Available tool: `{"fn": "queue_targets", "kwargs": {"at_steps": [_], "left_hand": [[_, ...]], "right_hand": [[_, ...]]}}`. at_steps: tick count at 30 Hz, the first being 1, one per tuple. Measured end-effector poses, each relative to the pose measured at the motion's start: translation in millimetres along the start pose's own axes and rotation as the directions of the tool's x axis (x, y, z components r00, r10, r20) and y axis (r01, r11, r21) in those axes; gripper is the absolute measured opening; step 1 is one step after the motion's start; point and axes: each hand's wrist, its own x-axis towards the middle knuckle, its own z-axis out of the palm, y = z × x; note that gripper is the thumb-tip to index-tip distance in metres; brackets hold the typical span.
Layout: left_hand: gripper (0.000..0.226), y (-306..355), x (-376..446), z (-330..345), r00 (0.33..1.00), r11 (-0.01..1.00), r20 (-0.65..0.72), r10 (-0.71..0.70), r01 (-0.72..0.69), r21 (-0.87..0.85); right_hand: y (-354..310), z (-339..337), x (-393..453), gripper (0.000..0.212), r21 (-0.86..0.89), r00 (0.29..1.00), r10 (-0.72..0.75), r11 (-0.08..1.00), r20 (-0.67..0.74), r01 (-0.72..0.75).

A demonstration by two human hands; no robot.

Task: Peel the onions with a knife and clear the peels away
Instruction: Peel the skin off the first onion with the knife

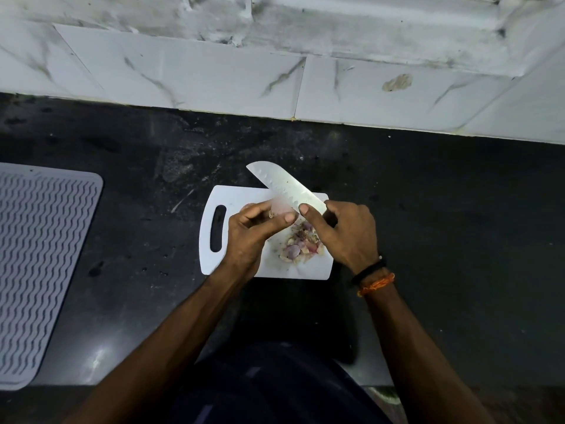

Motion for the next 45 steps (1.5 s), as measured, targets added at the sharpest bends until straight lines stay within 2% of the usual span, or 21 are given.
{"fn": "queue_targets", "kwargs": {"at_steps": [3, 7, 12, 15, 21, 23, 28, 32, 36, 45], "left_hand": [[0.038, 1.7, -1.1, 1.4, 1.0, 0.999, 0.006, -0.014, 0.015, -0.051], [0.039, 3.9, -0.1, 3.2, 0.999, 0.995, 0.004, -0.053, 0.053, -0.089], [0.026, 4.5, -1.5, 2.9, 0.998, 0.993, 0.02, -0.06, 0.062, -0.102], [0.033, 6.1, -2.5, 1.2, 0.997, 0.992, 0.017, -0.073, 0.074, -0.106], [0.049, 4.3, -3.2, 0.8, 0.998, 0.994, 0.018, -0.061, 0.062, -0.092], [0.042, 3.1, -2.7, -0.3, 0.998, 0.993, 0.013, -0.064, 0.065, -0.096], [0.008, 2.9, -3.1, -0.6, 0.998, 0.995, 0.021, -0.051, 0.053, -0.082], [0.019, 5.3, -4.3, -0.5, 0.998, 0.994, 0.009, -0.058, 0.058, -0.089], [0.018, 6.1, -4.5, -1.9, 0.998, 0.995, 0.013, -0.061, 0.062, -0.076], [0.031, 7.9, -4.0, 3.6, 0.997, 0.991, -0.025, -0.074, 0.07, -0.113]], "right_hand": [[1.7, -1.6, 0.5, 0.053, 0.049, 1.0, -0.015, 0.999, 0.018, 0.014], [5.5, -3.0, 3.3, 0.068, 0.187, 0.995, 0.098, 0.977, 0.007, -0.098], [2.7, -2.8, -0.4, 0.064, 0.1, 0.998, 0.057, 0.993, -0.003, -0.056], [-0.2, -0.6, -5.5, 0.057, 0.074, 1.0, 0.028, 0.997, -0.002, -0.028], [2.1, -2.7, -5.6, 0.06, 0.09, 0.999, 0.025, 0.996, 0.022, -0.027], [3.6, -4.1, -5.1, 0.063, 0.115, 0.999, 0.018, 0.993, 0.043, -0.023], [0.1, -6.4, -3.8, 0.056, 0.13, 0.998, 0.061, 0.99, 0.017, -0.062], [-3.4, -5.2, -5.5, 0.057, 0.063, 0.998, 0.051, 0.997, 0.023, -0.053], [-6.2, -1.5, -7.8, 0.055, 0.024, 1.0, 0.013, 1.0, 0.02, -0.013], [-10.8, 6.6, -13.0, 0.056, 0.045, 0.993, 0.037, 0.998, -0.111, -0.032]]}}
